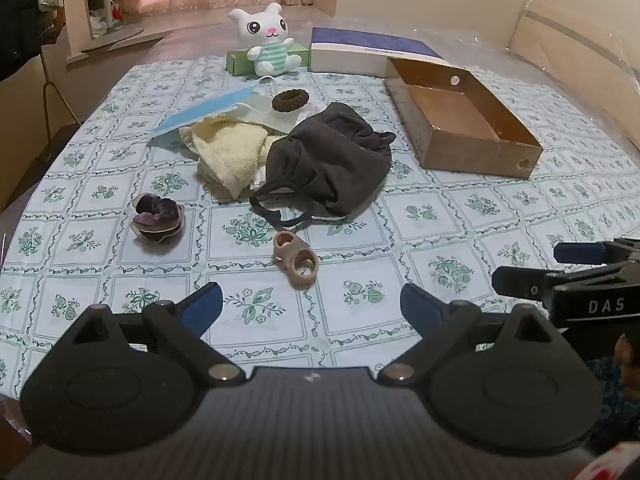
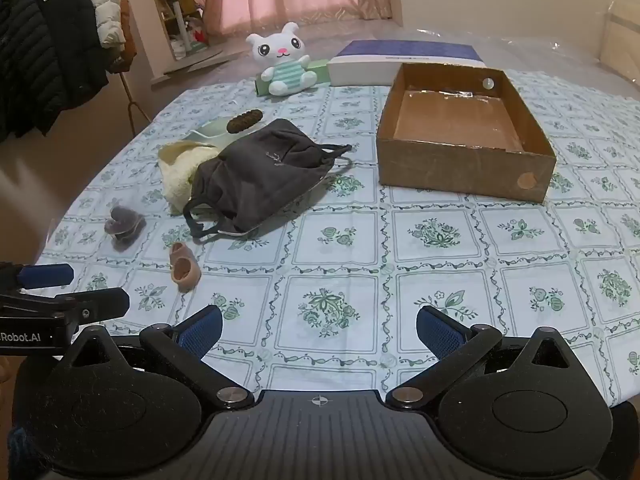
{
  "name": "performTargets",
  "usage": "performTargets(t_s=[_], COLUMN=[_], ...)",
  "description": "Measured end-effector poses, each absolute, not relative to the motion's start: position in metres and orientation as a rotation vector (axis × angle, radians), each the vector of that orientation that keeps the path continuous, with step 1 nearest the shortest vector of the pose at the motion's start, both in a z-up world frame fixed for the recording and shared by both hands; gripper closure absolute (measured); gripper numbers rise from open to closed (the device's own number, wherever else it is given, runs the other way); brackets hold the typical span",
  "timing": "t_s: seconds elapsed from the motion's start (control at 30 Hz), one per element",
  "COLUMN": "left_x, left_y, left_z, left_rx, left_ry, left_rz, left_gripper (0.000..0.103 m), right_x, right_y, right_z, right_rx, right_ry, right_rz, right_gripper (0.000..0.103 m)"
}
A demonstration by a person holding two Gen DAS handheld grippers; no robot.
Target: Organize soft objects
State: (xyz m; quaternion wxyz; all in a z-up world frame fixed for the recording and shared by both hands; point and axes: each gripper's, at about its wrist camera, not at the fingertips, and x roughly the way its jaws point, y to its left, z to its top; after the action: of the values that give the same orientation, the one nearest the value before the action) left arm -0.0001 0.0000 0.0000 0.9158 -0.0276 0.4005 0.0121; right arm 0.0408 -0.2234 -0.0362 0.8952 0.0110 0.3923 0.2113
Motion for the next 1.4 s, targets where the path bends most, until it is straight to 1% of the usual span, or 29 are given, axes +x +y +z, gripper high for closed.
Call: performTargets(t_s=[1.4], left_x=[0.0001], left_y=[0.0002], left_z=[0.0003], left_rx=[-0.057], left_ry=[0.83], left_rz=[0.024], left_gripper=[0.008], right_x=[0.0413], right_y=[-0.2241], right_z=[-0.0371], right_rx=[0.023], right_ry=[0.812], right_rz=[0.435], right_gripper=[0.0])
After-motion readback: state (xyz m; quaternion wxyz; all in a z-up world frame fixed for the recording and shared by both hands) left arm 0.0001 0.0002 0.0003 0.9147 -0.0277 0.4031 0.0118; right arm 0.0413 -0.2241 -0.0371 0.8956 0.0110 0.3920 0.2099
